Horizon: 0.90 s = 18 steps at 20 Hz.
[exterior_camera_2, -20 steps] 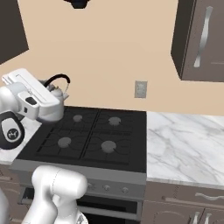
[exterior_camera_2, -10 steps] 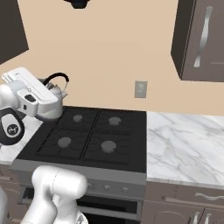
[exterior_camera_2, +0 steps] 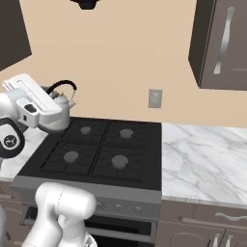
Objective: Pick the kettle from the cabinet and place it on a stove burner. Then pick the pot from the counter and place it on another stove burner. Finally, turn both burners on.
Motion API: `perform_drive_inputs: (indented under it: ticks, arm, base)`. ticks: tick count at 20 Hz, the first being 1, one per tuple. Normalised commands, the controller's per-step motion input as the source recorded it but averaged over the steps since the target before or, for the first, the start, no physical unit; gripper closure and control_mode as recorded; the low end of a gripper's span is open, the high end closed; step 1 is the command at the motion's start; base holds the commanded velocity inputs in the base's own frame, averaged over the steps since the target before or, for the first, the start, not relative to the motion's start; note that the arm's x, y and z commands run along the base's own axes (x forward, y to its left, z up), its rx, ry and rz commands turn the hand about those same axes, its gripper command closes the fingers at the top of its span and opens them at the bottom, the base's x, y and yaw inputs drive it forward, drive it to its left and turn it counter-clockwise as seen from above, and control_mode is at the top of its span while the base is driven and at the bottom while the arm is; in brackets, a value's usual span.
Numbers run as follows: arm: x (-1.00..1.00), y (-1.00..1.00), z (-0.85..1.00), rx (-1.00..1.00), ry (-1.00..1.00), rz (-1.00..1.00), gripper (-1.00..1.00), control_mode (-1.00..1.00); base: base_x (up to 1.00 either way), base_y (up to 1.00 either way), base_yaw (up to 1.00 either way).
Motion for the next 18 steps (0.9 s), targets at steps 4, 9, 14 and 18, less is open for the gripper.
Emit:
perform_drive_inputs:
  ticks: [4,9,14,18]
  arm:
    - [0.10,0.13,-0.03,0.00,-0.04,-0.15,1.00,-1.00]
    - [0.04,0.02,-0.05,0.00,0.00,-0.05,1.00,-1.00]
    - [0.04,0.00,-0.17,0.00,0.00,0.00,1.00,-1.00]
    - [0.06,0.00,-0.18,0.00,0.03,0.00,1.00,-1.00]
  base:
    - [0.00,0.00,0.00]
    - [0.00,0.00,0.00]
    - [0.00,0.00,0.00]
    - [0.00,0.00,0.00]
